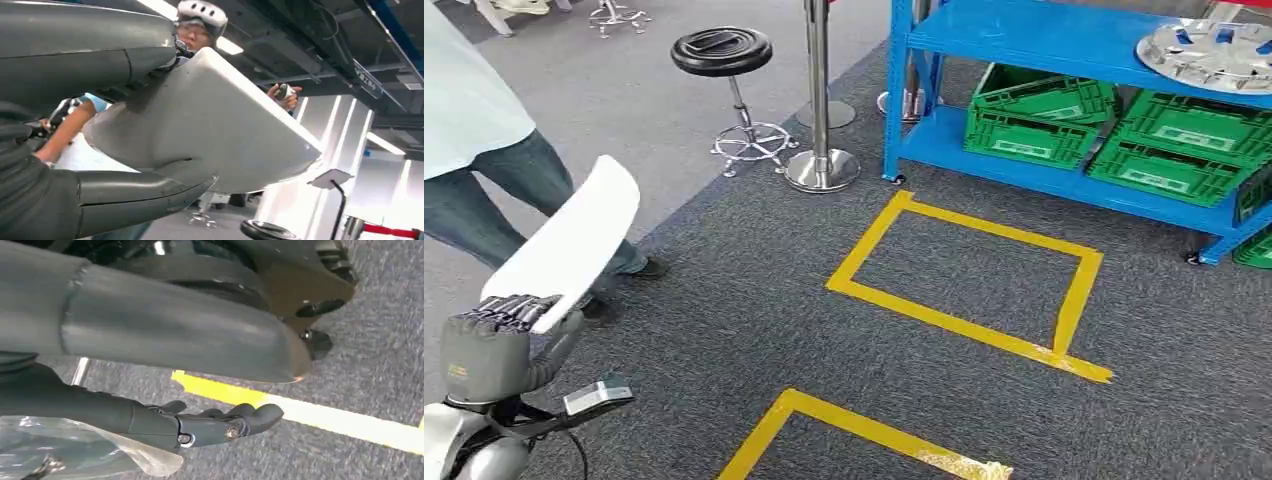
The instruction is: Take the parts from the cabinet and place them on the table.
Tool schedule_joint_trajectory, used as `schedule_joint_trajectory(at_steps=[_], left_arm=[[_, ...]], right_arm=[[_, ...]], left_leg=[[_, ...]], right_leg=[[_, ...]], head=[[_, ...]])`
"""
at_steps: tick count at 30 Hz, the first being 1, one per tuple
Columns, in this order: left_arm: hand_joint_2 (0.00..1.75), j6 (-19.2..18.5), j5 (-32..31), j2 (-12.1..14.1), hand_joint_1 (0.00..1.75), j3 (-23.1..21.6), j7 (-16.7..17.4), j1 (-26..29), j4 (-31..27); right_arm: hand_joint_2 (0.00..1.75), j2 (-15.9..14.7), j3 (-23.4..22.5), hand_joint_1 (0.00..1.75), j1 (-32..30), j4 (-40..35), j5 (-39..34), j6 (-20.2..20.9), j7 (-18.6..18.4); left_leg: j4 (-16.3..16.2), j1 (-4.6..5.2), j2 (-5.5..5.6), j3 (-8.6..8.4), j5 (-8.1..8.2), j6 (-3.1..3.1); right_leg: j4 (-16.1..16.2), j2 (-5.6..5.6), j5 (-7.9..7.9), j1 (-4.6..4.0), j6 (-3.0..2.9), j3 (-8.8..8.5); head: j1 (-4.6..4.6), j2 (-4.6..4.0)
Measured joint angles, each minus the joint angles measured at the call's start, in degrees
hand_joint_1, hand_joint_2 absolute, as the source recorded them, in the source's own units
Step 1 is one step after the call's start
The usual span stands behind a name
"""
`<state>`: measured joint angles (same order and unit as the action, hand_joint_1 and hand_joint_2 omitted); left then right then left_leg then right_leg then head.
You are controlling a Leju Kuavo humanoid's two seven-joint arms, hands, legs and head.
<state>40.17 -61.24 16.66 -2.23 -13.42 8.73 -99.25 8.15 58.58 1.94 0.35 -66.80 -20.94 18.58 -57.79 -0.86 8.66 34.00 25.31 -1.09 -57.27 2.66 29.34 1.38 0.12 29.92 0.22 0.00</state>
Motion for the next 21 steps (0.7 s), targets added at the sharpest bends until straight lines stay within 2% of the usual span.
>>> schedule_joint_trajectory(at_steps=[1, 2, 3, 4, 5, 6, 7, 8, 9, 10, 11, 12, 13, 14, 15, 16, 17, 18, 19, 20, 21], left_arm=[[1.75, 0.00, 0.02, 0.02, 1.75, 0.00, 0.00, -0.07, 0.00], [1.75, 0.00, 0.02, 0.15, 1.75, 0.00, 0.00, -0.44, 0.00], [1.75, 0.00, 0.07, 0.11, 1.75, 0.00, -0.15, -0.53, 0.00], [1.75, 0.00, 0.43, 0.06, 1.75, 0.13, -0.78, -0.34, 0.00], [1.75, -0.02, 1.07, 0.06, 1.75, 0.43, -1.68, -0.11, 0.00], [1.75, -0.02, 1.55, 0.02, 1.75, 0.77, -2.50, 0.04, 0.00], [1.75, -0.02, 2.10, -0.09, 1.75, 1.34, -3.54, 0.04, 0.00], [1.75, -0.02, 2.32, -0.11, 1.75, 1.64, -3.87, 0.01, 0.00], [1.75, -0.02, 2.56, -0.11, 1.75, 1.90, -4.13, -0.07, 0.00], [1.75, -0.02, 2.58, -0.11, 1.75, 2.03, -4.26, -0.31, 0.02], [1.75, -0.02, 2.56, -0.20, 1.75, 2.01, -4.28, -0.79, 0.11], [1.75, -0.02, 2.49, -0.27, 1.75, 2.01, -4.41, -1.08, 0.13], [1.75, -0.02, 2.40, -0.29, 1.75, 2.01, -4.44, -1.06, 0.13], [1.75, -0.02, 2.08, -0.40, 1.75, 2.03, -4.44, -0.97, 0.26], [1.75, -0.02, 1.90, -0.42, 1.75, 2.10, -4.44, -1.01, 0.28], [1.75, 0.00, 1.88, -0.55, 1.75, 2.12, -4.44, -1.04, 0.31], [1.75, 0.00, 1.75, -0.57, 1.75, 2.12, -4.44, -1.47, 0.31], [1.75, 0.00, 1.73, -0.70, 1.75, 2.08, -4.42, -1.68, 0.31], [1.75, 0.00, 1.73, -0.90, 1.75, 2.08, -4.37, -1.64, 0.33], [1.75, 0.00, 1.70, -0.92, 1.75, 2.08, -4.37, -1.64, 0.35], [1.75, 0.00, 1.66, -0.98, 1.75, 2.08, -4.39, -1.63, 0.44]], right_arm=[[0.00, -0.02, 0.00, 0.00, -0.01, 0.04, 0.02, -0.02, 0.02], [0.00, -0.02, 0.00, 0.00, -0.13, 0.02, 0.15, 0.04, 0.00], [0.00, -0.02, 0.07, 0.00, -0.17, 0.04, 0.44, 0.28, -0.13], [0.00, -0.02, 0.26, 0.00, -0.16, 0.04, 0.68, 0.50, -0.48], [0.00, -0.02, 0.44, 0.00, -0.17, 0.02, 0.81, 0.61, -0.65], [0.00, -0.02, 0.55, 0.00, -0.15, 0.02, 0.85, 0.63, -0.87], [0.00, -0.02, 0.70, 0.00, -0.07, 0.02, 0.85, 0.63, -1.07], [0.00, -0.02, 0.83, 0.00, -0.01, 0.02, 0.88, 0.61, -1.11], [0.00, 0.00, 0.90, 0.00, 0.04, 0.02, 0.85, 0.61, -1.18], [0.00, 0.02, 0.90, 0.00, 0.03, 0.02, 0.85, 0.61, -1.27], [0.00, 0.02, 0.90, 0.00, 0.10, 0.02, 0.81, 0.61, -1.33], [0.00, 0.02, 0.90, 0.00, 0.10, 0.02, 0.77, 0.61, -1.51], [0.00, 0.02, 0.92, 0.00, 0.10, 0.02, 0.68, 0.61, -1.57], [0.00, 0.02, 0.92, 0.00, 0.20, 0.02, 0.59, 0.61, -1.62], [0.00, 0.02, 0.94, 0.00, 0.31, 0.02, 0.59, 0.61, -1.62], [0.00, 0.02, 0.96, 0.00, 0.38, 0.02, 0.57, 0.61, -1.57], [0.00, 0.02, 0.98, 0.00, 0.38, 0.02, 0.55, 0.61, -1.51], [0.00, 0.00, 0.98, 0.00, 0.32, 0.02, 0.48, 0.61, -1.53], [0.00, 0.00, 1.01, 0.00, 0.19, 0.02, 0.48, 0.61, -1.55], [0.00, 0.00, 1.05, 0.00, 0.08, 0.02, 0.48, 0.61, -1.64], [0.00, 0.00, 1.14, 0.00, 0.03, 0.02, 0.48, 0.61, -1.64]], left_leg=[[-1.62, 0.46, -3.59, 0.60, 1.18, -0.25], [-5.25, 0.46, -6.02, 2.30, 3.32, -0.54], [-9.85, 0.35, -7.28, 4.33, 5.55, -0.78], [-14.71, 0.23, -7.87, 6.49, 7.55, -0.95], [-17.68, 0.14, -8.01, 7.75, 8.34, -1.05], [-17.97, 0.09, -8.06, 7.81, 7.92, -1.09], [-15.11, 0.07, -8.24, 6.24, 5.71, -1.04], [-10.56, 0.10, -8.68, 3.86, 3.26, -0.88], [-4.83, 0.20, -10.03, 0.78, 0.71, -0.62], [-1.11, 0.54, -12.59, -1.08, 0.60, -0.26], [-0.25, 1.33, -13.60, -1.34, 1.04, 0.24], [-0.51, 1.25, -12.97, -1.01, 1.03, 0.80], [-0.41, 1.29, -12.49, -0.87, 1.03, 0.92], [-0.43, 1.39, -11.50, -0.63, 1.05, 1.32], [0.25, 0.97, -10.64, -1.03, 0.66, 1.87], [0.47, 0.80, -10.26, -1.09, 0.49, 2.14], [0.48, 0.67, -9.67, -0.97, 0.38, 2.51], [0.47, 0.64, -9.04, -0.82, 0.32, 2.75], [0.46, 0.66, -8.20, -0.71, 0.29, 2.85], [0.42, 0.70, -7.35, -0.64, 0.28, 2.88], [0.41, 0.71, -6.57, -0.68, 0.28, 2.87]], right_leg=[[0.09, -0.68, 0.00, -0.18, -0.30, -0.14], [0.08, -1.72, 0.09, -0.28, -0.54, -0.15], [0.08, -2.66, 0.20, -0.46, -0.71, -0.14], [0.07, -3.65, 0.28, -0.59, -0.83, -0.11], [0.06, -4.50, 0.33, -0.67, -0.88, -0.11], [0.05, -5.26, 0.39, -0.70, -0.89, -0.17], [0.04, -6.31, 0.53, -0.74, -0.86, -0.28], [0.04, -7.07, 0.67, -0.76, -0.74, -0.49], [0.04, -7.77, 0.87, -0.78, -0.58, -0.84], [0.09, -8.43, 1.07, -0.89, -0.37, -1.07], [-0.11, -9.04, 1.29, -1.38, -0.03, -1.01], [-0.01, -9.72, 1.29, -1.46, 0.21, -0.99], [0.02, -10.18, 1.36, -1.47, 0.31, -1.09], [0.29, -11.18, 1.40, -1.45, 0.63, -1.42], [0.28, -11.57, 1.83, -1.50, 1.16, -1.54], [-0.68, -8.18, 2.75, -1.30, 1.47, -0.94], [-3.58, -5.26, 4.52, -1.19, 1.44, 0.36], [-7.79, -3.76, 6.54, -1.16, 1.45, 2.39], [-13.60, -2.93, 8.81, -1.18, 1.49, 5.39], [-17.61, -2.74, 9.76, -1.21, 1.53, 7.66], [-18.42, -2.74, 9.15, -1.21, 1.53, 8.47]], head=[[-0.48, 0.00], [-1.11, 0.00], [-1.11, 0.00], [-1.13, 0.00], [-1.16, 0.00], [-1.14, 0.00], [-1.14, 0.00], [-1.16, 0.00], [-1.14, 0.00], [-1.14, 0.00], [-1.27, 0.00], [-1.14, 0.00], [-0.96, 0.00], [-1.03, 0.00], [-1.07, 0.00], [-0.77, 0.00], [-0.63, 0.00], [-0.44, 0.00], [-0.39, 0.00], [-0.46, 0.00], [-0.39, 0.00]])
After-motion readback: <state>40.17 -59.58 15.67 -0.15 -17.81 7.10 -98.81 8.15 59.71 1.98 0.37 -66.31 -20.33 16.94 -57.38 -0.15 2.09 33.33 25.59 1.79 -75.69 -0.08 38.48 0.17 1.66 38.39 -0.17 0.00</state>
